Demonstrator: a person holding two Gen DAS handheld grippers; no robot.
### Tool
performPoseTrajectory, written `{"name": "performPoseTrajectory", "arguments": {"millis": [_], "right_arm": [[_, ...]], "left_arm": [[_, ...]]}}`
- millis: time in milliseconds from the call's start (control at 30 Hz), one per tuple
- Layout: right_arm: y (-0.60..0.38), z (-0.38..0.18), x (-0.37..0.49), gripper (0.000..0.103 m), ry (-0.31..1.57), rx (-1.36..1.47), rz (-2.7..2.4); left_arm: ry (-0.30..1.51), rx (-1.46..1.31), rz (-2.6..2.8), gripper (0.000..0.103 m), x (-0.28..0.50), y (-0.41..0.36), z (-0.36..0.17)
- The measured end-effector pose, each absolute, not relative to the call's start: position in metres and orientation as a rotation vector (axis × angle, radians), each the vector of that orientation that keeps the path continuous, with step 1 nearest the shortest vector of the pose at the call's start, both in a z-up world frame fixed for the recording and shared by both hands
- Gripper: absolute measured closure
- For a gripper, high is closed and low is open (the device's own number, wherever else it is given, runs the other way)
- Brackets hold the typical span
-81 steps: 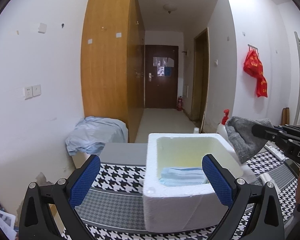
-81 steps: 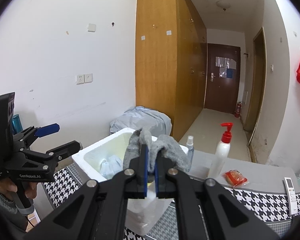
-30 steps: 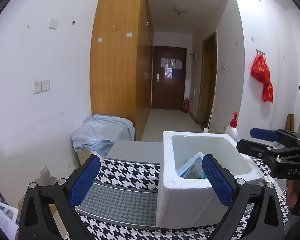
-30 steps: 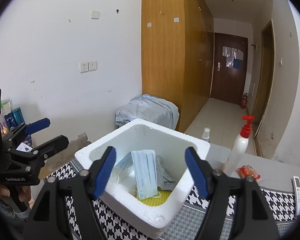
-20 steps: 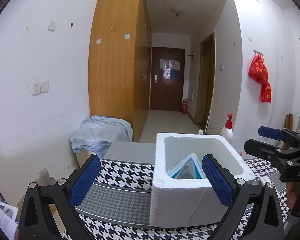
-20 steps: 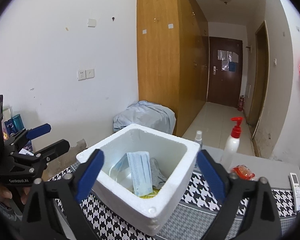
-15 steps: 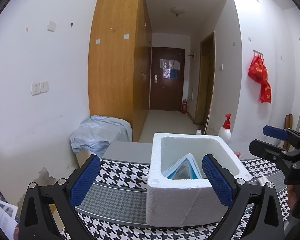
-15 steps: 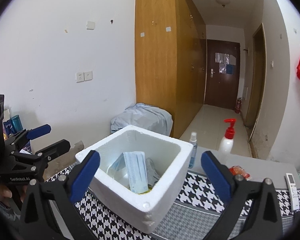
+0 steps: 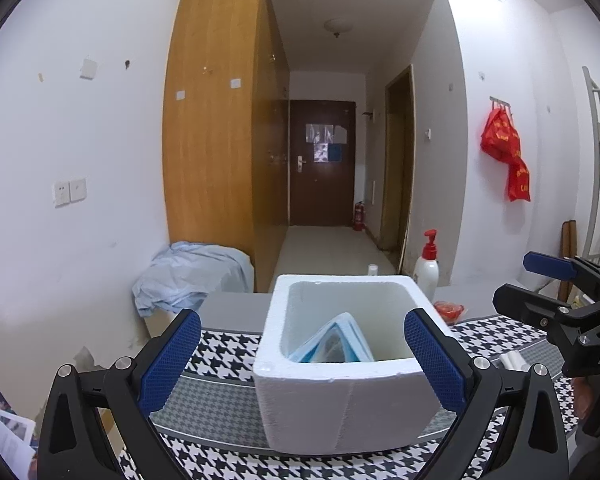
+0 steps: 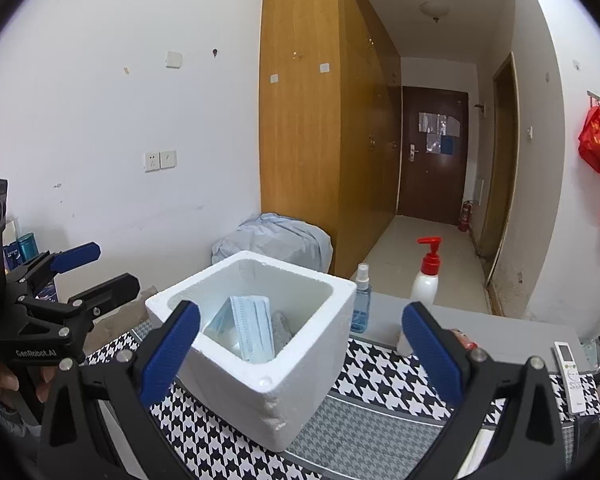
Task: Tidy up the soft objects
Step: 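Withdraw both tools from the box back over the table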
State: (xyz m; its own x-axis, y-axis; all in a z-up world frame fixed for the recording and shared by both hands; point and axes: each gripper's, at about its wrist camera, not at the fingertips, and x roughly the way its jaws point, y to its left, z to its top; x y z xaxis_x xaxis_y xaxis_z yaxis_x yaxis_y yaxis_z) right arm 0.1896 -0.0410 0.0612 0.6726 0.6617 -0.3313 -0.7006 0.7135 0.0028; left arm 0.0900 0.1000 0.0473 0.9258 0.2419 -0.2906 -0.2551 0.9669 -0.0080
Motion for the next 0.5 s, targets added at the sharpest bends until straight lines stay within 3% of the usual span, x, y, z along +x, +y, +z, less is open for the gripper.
{"name": "performPoseTrajectory", "arguments": {"millis": [500], "right_arm": [[-0.079, 0.061, 0.185, 0.001, 0.307, -0.104, 0.708]], "left_arm": [[0.277, -0.021, 0.174, 0.001, 0.094, 0.065, 0.052]]}}
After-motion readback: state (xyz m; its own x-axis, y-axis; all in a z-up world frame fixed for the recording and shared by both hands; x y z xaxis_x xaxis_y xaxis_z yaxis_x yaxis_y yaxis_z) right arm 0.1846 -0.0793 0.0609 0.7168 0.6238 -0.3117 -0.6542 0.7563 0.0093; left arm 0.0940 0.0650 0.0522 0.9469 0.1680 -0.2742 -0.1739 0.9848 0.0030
